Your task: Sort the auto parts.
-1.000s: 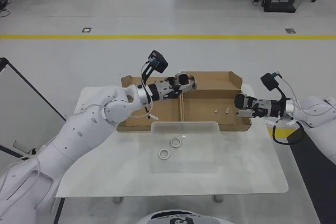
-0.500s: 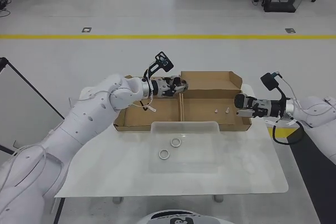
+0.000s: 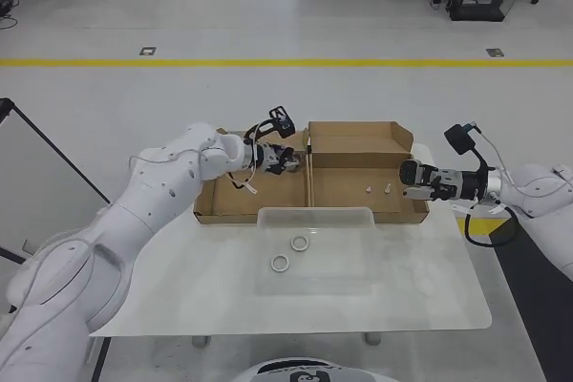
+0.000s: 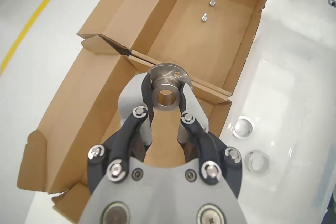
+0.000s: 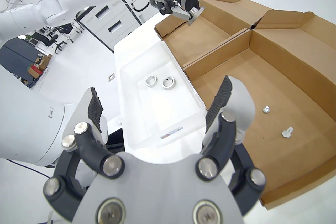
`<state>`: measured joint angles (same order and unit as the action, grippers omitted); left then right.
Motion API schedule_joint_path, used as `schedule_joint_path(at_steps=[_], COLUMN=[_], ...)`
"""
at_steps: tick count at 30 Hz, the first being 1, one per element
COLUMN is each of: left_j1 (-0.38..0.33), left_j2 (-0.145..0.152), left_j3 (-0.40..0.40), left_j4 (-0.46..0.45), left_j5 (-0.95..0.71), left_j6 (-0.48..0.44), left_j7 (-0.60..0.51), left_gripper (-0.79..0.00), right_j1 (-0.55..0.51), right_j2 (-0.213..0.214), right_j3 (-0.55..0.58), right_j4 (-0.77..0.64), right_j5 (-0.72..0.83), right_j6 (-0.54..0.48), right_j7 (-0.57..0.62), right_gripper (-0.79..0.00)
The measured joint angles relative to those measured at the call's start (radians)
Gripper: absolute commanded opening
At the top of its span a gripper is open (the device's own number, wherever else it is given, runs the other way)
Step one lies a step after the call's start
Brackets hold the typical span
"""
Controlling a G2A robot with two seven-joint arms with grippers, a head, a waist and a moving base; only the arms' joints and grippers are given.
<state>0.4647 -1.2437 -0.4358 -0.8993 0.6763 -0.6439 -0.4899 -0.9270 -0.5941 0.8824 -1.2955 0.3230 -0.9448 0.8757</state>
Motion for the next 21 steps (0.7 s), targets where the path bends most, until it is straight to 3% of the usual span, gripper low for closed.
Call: schedule_joint_path(at_steps=[21], left_j1=[-0.028], left_j2=[-0.145], left_j3=[0.108], left_j4=[0.268], left_j5=[0.195], left_j6=[-0.073], left_j7=[0.029], left_gripper=[-0.785], right_j1=[0.000], right_j2=[0.000], right_j3=[0.000], right_j4=[0.000], right_j5=[0.000], right_j6=[0.000], right_j7=[0.000], right_gripper=[0.000])
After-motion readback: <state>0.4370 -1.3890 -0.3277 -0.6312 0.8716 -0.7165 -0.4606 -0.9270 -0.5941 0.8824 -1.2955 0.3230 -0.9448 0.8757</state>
